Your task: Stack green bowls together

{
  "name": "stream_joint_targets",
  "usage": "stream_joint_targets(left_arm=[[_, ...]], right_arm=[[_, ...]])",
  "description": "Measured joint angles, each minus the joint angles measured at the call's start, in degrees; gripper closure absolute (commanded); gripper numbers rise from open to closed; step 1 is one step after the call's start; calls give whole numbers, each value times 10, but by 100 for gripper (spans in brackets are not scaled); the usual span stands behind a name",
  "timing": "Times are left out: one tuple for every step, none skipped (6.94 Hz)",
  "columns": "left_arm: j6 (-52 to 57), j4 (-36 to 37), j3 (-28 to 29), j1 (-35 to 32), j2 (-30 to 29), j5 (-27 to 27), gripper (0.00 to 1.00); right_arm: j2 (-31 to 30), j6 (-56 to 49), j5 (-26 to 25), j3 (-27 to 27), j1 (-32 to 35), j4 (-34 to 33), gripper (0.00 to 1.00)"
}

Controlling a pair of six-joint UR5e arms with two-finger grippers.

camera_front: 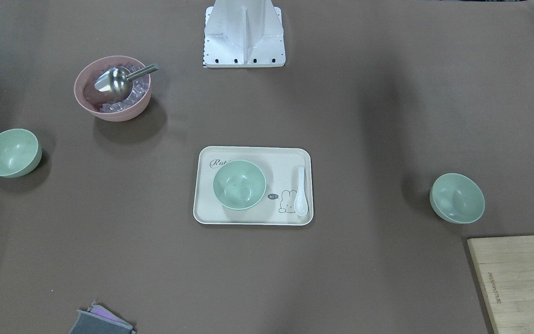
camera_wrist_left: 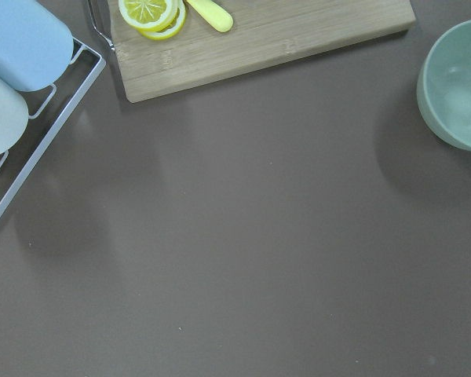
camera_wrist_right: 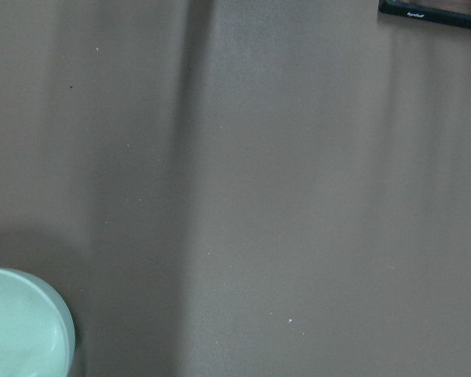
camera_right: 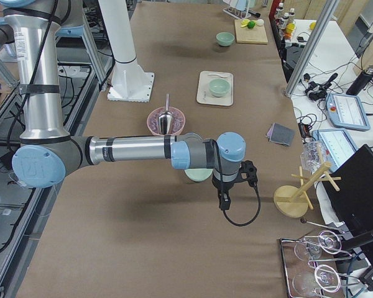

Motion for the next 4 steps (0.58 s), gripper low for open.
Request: stream_joint_targets(left_arm=[[-1, -1, 3, 2, -8, 0, 3], [-14, 0, 11, 6, -26, -1, 2], [-49, 0, 13, 14, -36, -1, 2], [-89, -3, 14, 30, -43, 0, 2]], right_arm=[[0, 0, 5, -1, -1, 2, 0], [0, 3, 10, 1, -7, 7, 0], [-1, 25, 14, 3, -22, 26, 0], [-6, 78, 15, 3, -51, 64, 2]])
